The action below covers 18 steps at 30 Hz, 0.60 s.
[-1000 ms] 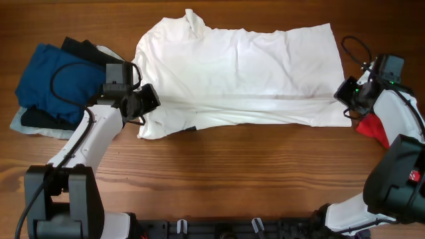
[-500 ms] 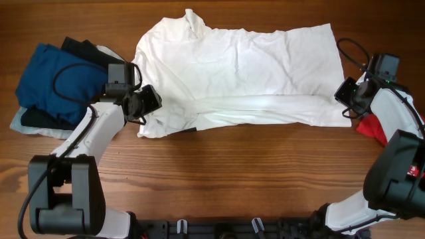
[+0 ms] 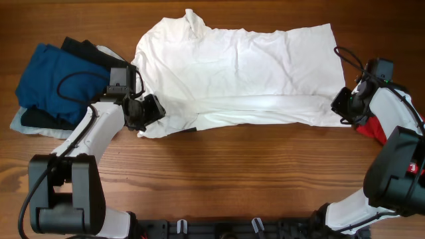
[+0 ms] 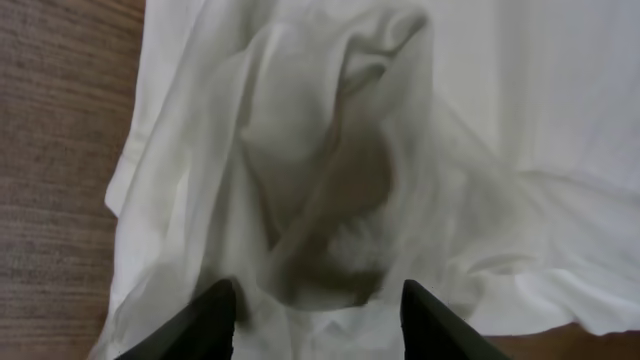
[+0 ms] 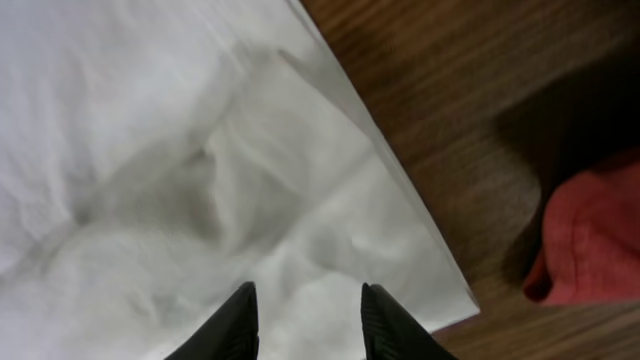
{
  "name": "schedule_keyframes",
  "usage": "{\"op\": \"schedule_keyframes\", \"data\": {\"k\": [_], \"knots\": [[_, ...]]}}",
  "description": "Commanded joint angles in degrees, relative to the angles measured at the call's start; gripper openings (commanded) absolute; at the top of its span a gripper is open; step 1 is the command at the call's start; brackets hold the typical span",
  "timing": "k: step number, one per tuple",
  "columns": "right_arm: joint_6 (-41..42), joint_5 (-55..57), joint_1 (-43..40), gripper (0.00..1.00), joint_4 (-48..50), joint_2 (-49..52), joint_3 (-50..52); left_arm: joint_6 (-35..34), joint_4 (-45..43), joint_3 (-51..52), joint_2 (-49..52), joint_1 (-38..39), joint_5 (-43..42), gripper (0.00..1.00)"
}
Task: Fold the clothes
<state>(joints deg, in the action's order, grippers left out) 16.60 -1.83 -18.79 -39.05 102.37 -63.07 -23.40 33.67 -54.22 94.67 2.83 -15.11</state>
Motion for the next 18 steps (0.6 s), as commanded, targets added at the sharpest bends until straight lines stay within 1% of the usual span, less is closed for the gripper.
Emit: {"op": "schedule_keyframes", "data": {"k": [1, 5, 9, 14, 15, 17, 18], "knots": [[-0.1, 1.0, 0.1, 0.29, 0.9, 1.4, 2.7, 0.7, 0.9, -0.1, 0.4, -0.4, -0.9, 0.54], [-0.1, 1.0, 0.1, 0.29, 6.5, 1.4, 8.3, 0.7, 3.1, -0.1, 0.4, -0.4, -0.8, 0.57], [-0.1, 1.0, 0.1, 0.29, 10.2, 1.4, 11.5, 0.7, 7.4, -0.1, -0.3, -0.6, 1.8, 0.57], [-0.1, 2.9, 0.1, 0.28, 10.1, 1.4, 12.1, 0.6, 11.2, -0.1, -5.5, -2.5, 6.0, 0.59], [0.0, 3.9, 0.1, 0.28, 9.8, 1.4, 12.1, 0.4, 12.0, -0.1, -6.8, -2.8, 6.4, 0.62], [0.6, 6.1, 0.1, 0.27, 9.4, 1.4, 12.1, 0.0, 12.7, -0.1, -7.5, -3.0, 6.4, 0.73], [1.4, 7.1, 0.1, 0.27, 9.1, 1.4, 12.1, 0.0, 12.9, -0.1, -7.5, -3.0, 6.5, 0.74]]}}
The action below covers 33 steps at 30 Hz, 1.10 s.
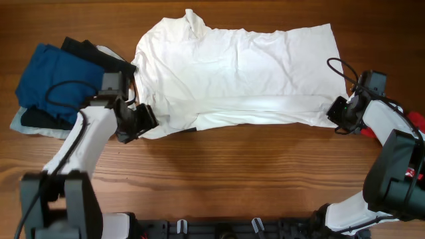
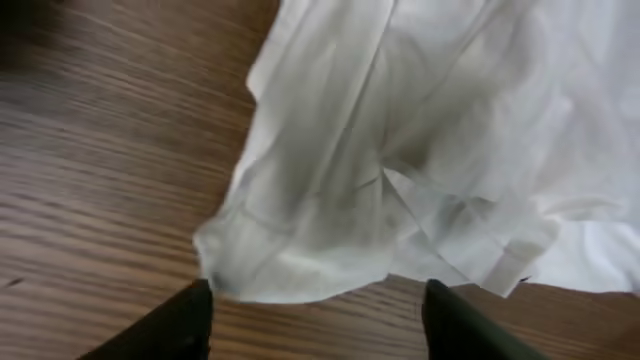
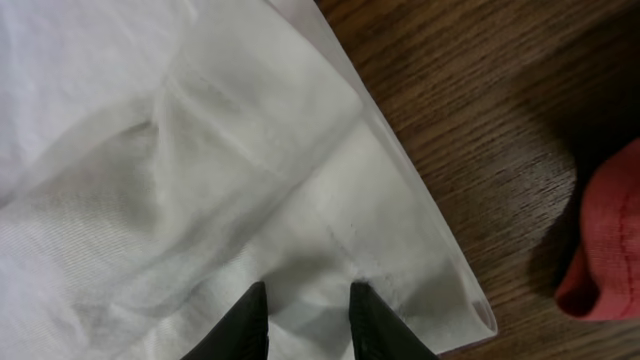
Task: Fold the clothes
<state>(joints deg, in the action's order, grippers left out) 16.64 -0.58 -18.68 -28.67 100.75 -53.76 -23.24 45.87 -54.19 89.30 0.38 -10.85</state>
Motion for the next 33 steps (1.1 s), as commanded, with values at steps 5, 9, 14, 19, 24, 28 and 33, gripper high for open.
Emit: {"op": "schedule_keyframes", "data": {"k": [5, 9, 14, 19, 24, 28, 33], "knots": [[3.1, 9.8, -0.2, 0.28, -2.8, 3.0, 2.8, -0.1, 0.7, 2.4, -1.9, -0.5, 1.7, 0.75], [4.5, 10.3, -0.6, 0.28, -3.3, 3.0, 2.8, -0.1, -1.5, 6.6, -1.9, -0.5, -0.2, 0.76], [7.6, 14.7, -0.8, 0.28, -5.7, 3.0, 2.8, 0.1, -8.2, 10.7, -1.9, -0.5, -0.2, 0.77], [7.5, 14.4, -0.9, 0.29, -5.5, 3.0, 2.8, 0.1, -11.4, 10.9, -1.9, -0.5, -0.2, 0.75], [7.5, 14.3, -0.9, 0.29, -5.4, 3.0, 2.8, 0.5, -13.5, 10.9, -1.9, -0.5, -0.2, 0.63], [7.5, 14.3, -0.9, 0.29, -5.5, 3.0, 2.8, 0.5, -14.7, 10.9, -1.9, -0.5, 0.4, 0.23], [7.5, 14.3, -0.9, 0.29, -5.4, 3.0, 2.8, 0.5, -14.8, 10.9, -1.9, -0.5, 6.0, 0.04]]}}
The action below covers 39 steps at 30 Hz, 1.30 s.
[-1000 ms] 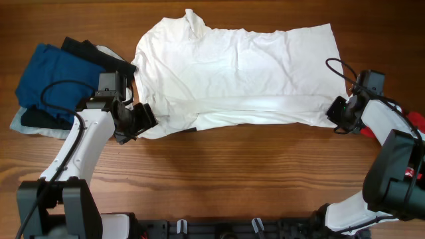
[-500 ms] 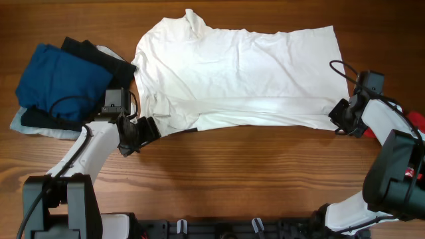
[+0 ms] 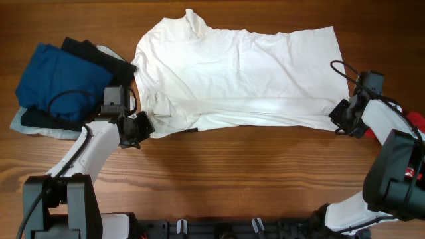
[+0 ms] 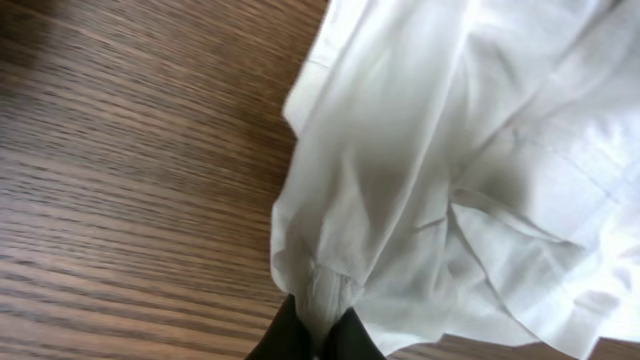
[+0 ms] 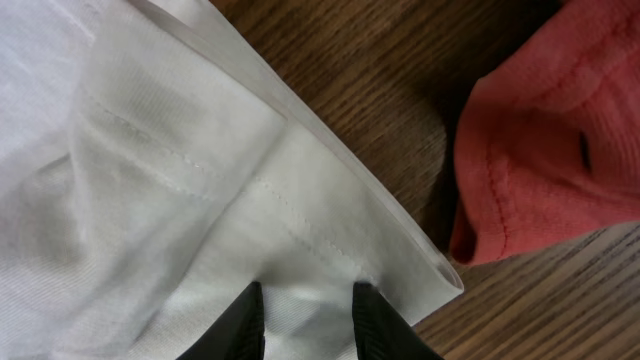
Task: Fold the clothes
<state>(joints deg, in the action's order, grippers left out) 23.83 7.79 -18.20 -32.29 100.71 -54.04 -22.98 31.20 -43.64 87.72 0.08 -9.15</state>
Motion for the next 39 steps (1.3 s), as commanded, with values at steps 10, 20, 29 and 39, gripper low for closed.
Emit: {"op": "schedule_keyframes", "data": {"k": [10, 20, 29, 39], "knots": [[0.2, 5.9, -1.4, 0.29, -1.8, 3.1, 3.1, -3.2, 2.0, 0.3, -0.5, -1.7, 26.8, 0.04], [0.3, 5.9, -1.4, 0.28, -3.6, 3.1, 3.1, -3.3, 4.8, 0.3, -0.5, -1.9, 27.8, 0.04], [0.3, 5.9, -1.4, 0.28, -3.8, 3.1, 3.1, -6.0, 6.1, 0.3, -0.5, -1.9, 32.5, 0.04], [0.3, 5.9, -1.4, 0.28, -3.6, 3.1, 3.1, -6.2, 8.0, -2.0, -5.2, -1.8, 26.3, 0.29]]}}
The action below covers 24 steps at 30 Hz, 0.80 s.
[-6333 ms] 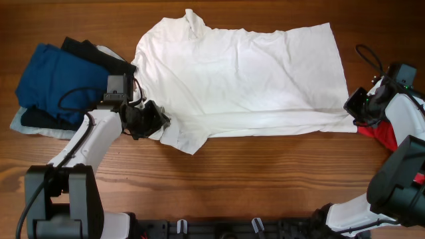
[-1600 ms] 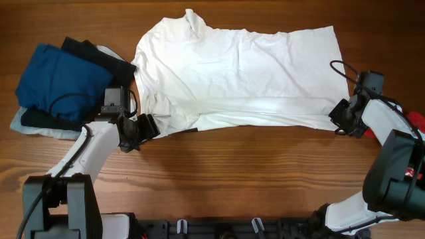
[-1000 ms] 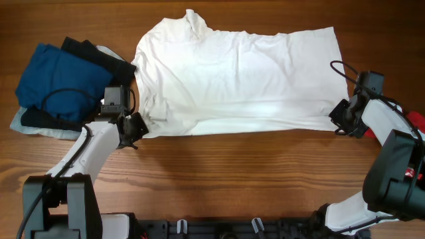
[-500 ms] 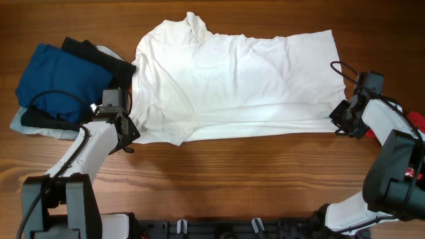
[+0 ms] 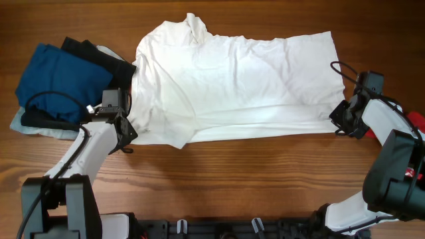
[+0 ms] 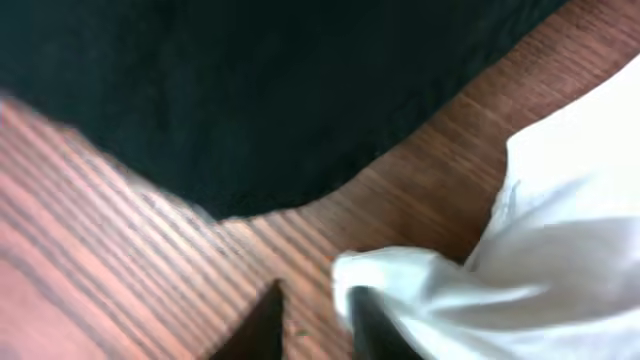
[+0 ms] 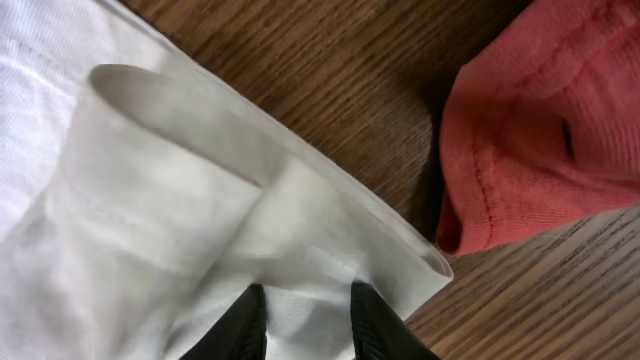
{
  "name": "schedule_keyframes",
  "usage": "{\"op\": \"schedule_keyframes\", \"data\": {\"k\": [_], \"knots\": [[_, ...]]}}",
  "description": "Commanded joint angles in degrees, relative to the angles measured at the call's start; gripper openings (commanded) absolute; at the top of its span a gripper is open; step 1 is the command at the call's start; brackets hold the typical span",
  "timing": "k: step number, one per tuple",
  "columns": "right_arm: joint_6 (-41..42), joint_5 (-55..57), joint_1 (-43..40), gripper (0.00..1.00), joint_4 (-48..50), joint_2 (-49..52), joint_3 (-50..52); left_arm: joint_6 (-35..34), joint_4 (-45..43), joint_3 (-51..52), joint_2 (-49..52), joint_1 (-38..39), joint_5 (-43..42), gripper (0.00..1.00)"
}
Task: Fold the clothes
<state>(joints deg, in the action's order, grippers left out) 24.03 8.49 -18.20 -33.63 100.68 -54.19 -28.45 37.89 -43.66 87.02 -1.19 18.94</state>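
A white shirt (image 5: 232,79) lies spread across the middle of the wooden table (image 5: 232,179), collar to the far side. My left gripper (image 5: 125,133) sits at the shirt's lower left corner. In the blurred left wrist view this gripper (image 6: 315,315) is open, with bare wood between the fingers and the shirt's edge (image 6: 520,260) lying against the right finger. My right gripper (image 5: 340,121) is at the lower right corner. Its wrist view shows it (image 7: 308,315) open, tips resting on the shirt's hem (image 7: 150,200), which stands up in a loop.
A pile of garments lies at the far left, a blue one (image 5: 56,79) on top of a black one (image 5: 99,56); the black garment (image 6: 250,90) is just beyond my left fingers. A red cloth (image 7: 540,120) lies right of the shirt's corner, at the table's right edge (image 5: 417,123).
My left gripper, then shut on the shirt's lower left edge, is now open and further left by the black garment. The shirt's lower left lies flatter. The hem at my right gripper has looped up.
Both grippers stood open on the shirt's lower corners, a strip folded along its near edge. Then my left gripper was open at the lower left corner, then shut on that edge. Now it is open, and the shirt's near left part lies spread out.
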Motion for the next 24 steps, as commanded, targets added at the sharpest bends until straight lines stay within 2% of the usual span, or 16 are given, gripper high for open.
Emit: {"op": "schedule_keyframes", "data": {"k": [1, 3, 6, 8, 13, 19, 24], "knots": [[0.1, 5.2, -1.4, 0.28, -2.2, 3.1, 3.2, -0.7, 1.6, -2.7, -5.9, -0.5, -2.8, 0.32], [0.1, 5.0, -1.4, 0.28, -2.0, 3.1, 3.2, -0.7, 1.8, -4.0, -10.1, -0.5, -6.8, 0.39], [0.1, 4.7, -1.4, 0.28, -2.0, 3.1, 3.2, -0.7, 1.0, -4.2, -15.5, 0.1, -18.3, 0.42], [0.1, 4.5, -1.4, 0.28, -2.0, 3.1, 3.2, -0.3, 0.9, -4.2, -17.0, 2.1, -22.7, 0.43], [0.1, 3.3, -1.4, 0.28, -1.9, 3.1, 3.2, 11.1, -1.8, -4.2, -12.4, 15.1, -22.5, 0.42], [0.0, 3.0, -1.4, 0.28, -1.9, 3.1, 3.2, 11.8, -8.5, -4.2, -0.4, 26.1, -22.5, 0.42], [0.0, 3.0, -1.4, 0.28, -1.8, 3.1, 3.2, 11.8, -15.3, -4.2, 7.2, 31.1, -22.5, 0.41]]}}
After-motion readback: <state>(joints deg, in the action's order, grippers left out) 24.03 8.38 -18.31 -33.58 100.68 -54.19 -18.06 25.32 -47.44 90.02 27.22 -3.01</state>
